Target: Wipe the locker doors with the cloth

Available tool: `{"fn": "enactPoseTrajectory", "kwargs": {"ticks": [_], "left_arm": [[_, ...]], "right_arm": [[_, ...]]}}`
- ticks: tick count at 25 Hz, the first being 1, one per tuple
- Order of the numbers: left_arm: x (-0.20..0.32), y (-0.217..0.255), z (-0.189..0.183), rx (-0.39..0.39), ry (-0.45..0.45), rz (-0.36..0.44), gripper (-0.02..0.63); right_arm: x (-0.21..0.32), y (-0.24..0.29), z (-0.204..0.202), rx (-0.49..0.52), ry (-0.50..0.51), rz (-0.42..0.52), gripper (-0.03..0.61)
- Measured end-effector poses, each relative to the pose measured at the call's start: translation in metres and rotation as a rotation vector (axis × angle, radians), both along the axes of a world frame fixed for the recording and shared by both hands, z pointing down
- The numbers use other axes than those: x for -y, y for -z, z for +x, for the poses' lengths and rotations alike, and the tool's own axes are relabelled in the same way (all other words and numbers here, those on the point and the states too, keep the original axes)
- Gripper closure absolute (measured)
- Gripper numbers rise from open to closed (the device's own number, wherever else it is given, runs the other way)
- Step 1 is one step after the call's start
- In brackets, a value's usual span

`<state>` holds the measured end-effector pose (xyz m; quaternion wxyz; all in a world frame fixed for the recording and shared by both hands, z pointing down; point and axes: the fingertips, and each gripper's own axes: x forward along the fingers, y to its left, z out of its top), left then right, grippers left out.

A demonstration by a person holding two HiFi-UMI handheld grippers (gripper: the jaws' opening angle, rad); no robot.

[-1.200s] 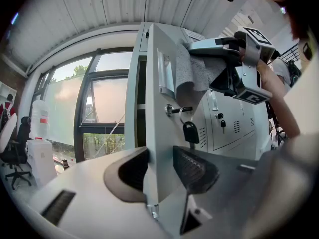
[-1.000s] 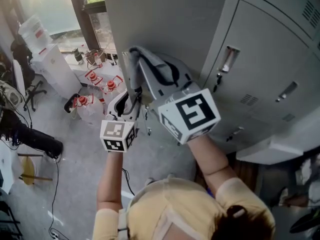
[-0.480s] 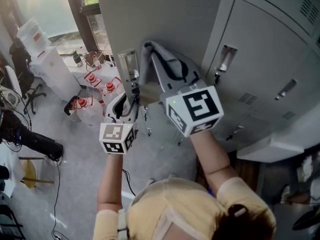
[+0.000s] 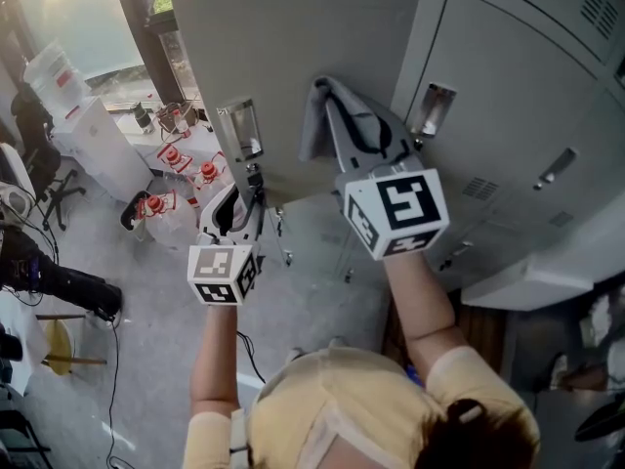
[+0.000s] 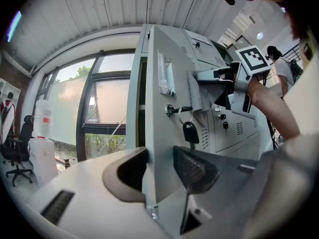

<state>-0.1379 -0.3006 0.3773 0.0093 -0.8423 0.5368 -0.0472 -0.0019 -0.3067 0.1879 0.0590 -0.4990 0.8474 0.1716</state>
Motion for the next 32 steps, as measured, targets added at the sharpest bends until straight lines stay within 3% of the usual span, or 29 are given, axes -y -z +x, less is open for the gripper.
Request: {"fn": "enactPoseTrajectory", "kwargs": {"ticks": [9, 20, 23, 32], "left_arm": [[0.001, -0.001, 0.000, 0.001, -0.001, 0.005, 0.456], [0.001, 0.000, 0.000, -0.001, 0.004, 0.014, 0.457], [0.000, 0.000, 0.000, 0.000, 0.002, 0.020, 0.456], [-0.002, 0.001, 0.000, -0.005, -0.001, 0.020, 0.456]], "right_arm": [[0.016, -0.008, 0.045, 0.033, -0.114, -0.012, 0.563], [0.025, -0.021, 0.082, 0.002, -0.251, -0.026, 0.563], [0.019, -0.023, 0.084, 0.012, -0.229, -0.039, 0.563], [-0.023, -0.027, 0.057, 0.106, -0.010, -0.103, 0.563]]}}
